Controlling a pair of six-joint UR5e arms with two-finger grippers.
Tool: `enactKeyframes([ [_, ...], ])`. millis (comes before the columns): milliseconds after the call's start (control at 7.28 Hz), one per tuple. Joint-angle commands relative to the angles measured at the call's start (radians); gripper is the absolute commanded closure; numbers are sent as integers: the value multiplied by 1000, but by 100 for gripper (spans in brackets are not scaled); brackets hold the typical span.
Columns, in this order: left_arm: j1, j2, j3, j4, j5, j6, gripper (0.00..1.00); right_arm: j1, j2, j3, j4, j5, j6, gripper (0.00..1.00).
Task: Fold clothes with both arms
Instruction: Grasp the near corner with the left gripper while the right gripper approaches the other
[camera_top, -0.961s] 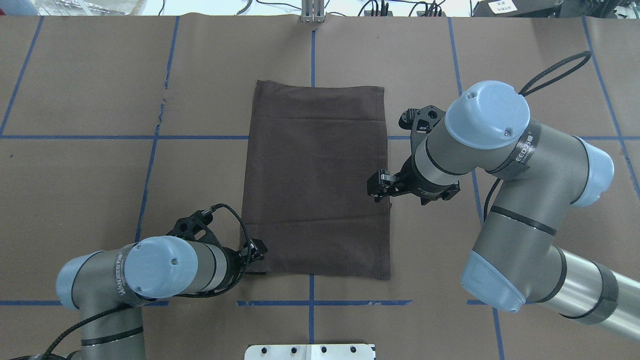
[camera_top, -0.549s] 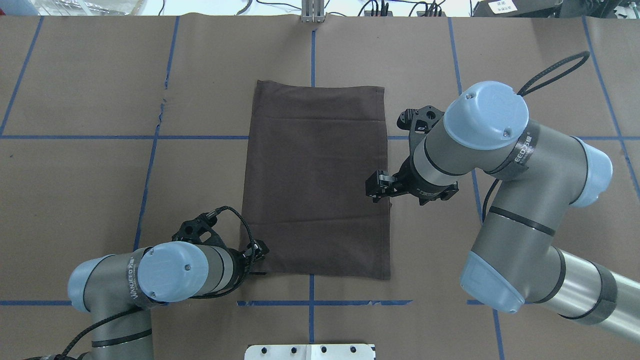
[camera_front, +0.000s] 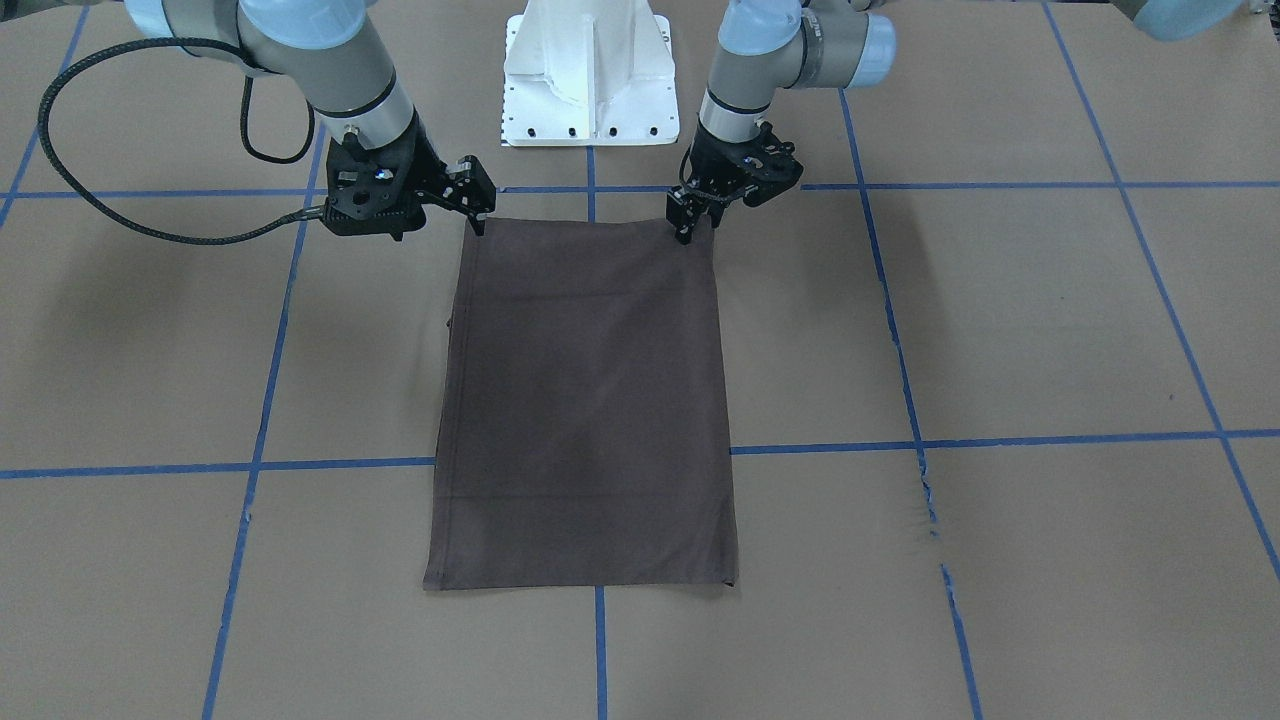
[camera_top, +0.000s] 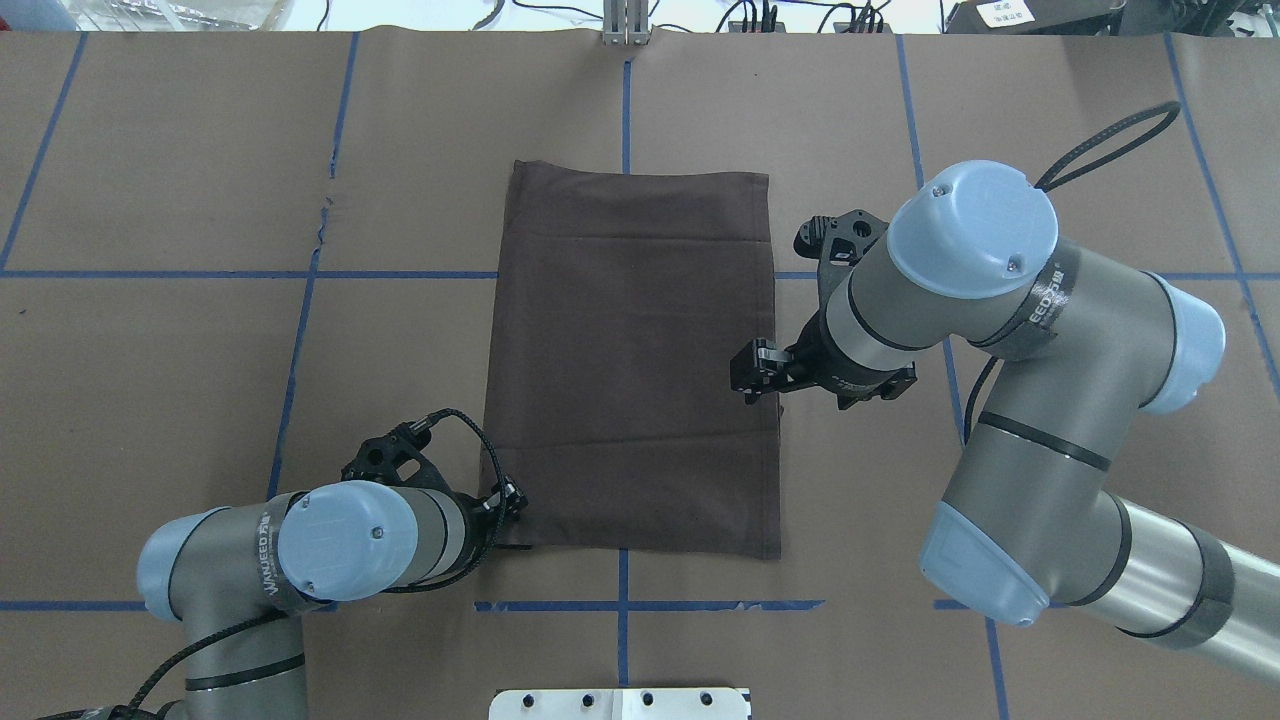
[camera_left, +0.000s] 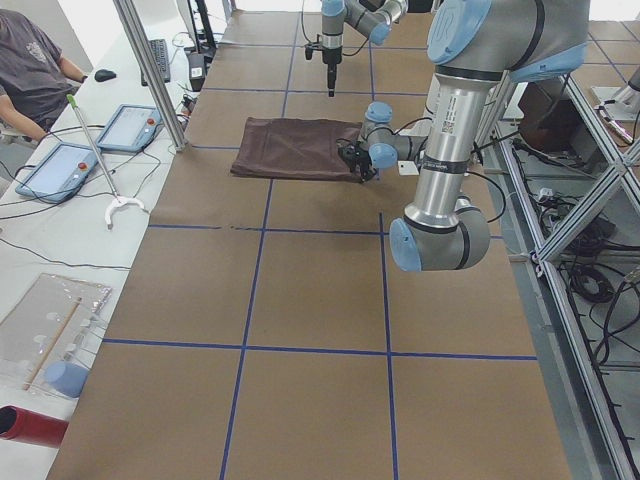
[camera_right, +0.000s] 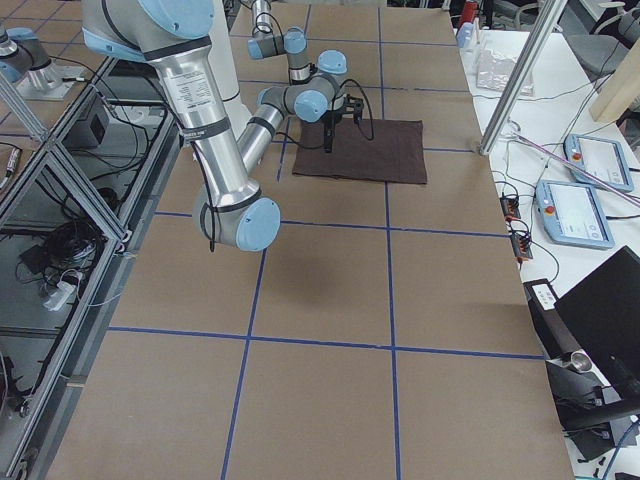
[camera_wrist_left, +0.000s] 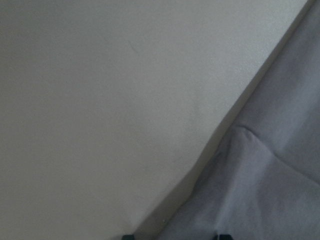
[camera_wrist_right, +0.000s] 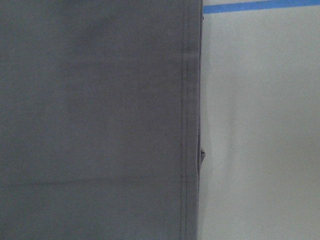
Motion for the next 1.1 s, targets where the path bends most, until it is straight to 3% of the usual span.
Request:
enactKeyframes([
  [0, -4, -1, -15, 19, -3, 5, 94, 0, 0, 2, 0, 1, 2, 0],
  [137, -4, -1, -20, 21, -6, 12, 100, 0, 2, 2, 0, 1, 3, 0],
  [412, -4, -1, -61, 42, -11, 15, 100, 0, -1, 3, 0, 1, 21, 0],
  [687, -1, -3, -90, 66, -14, 32, 100, -41, -6, 5, 24, -9, 269, 0],
  [824, -1, -3, -89, 64, -15, 54, 100, -99, -32, 2, 114, -73, 442, 0],
  [961, -1, -3, -84, 63, -15, 55, 100, -200, -52, 0, 153, -203, 576, 0],
])
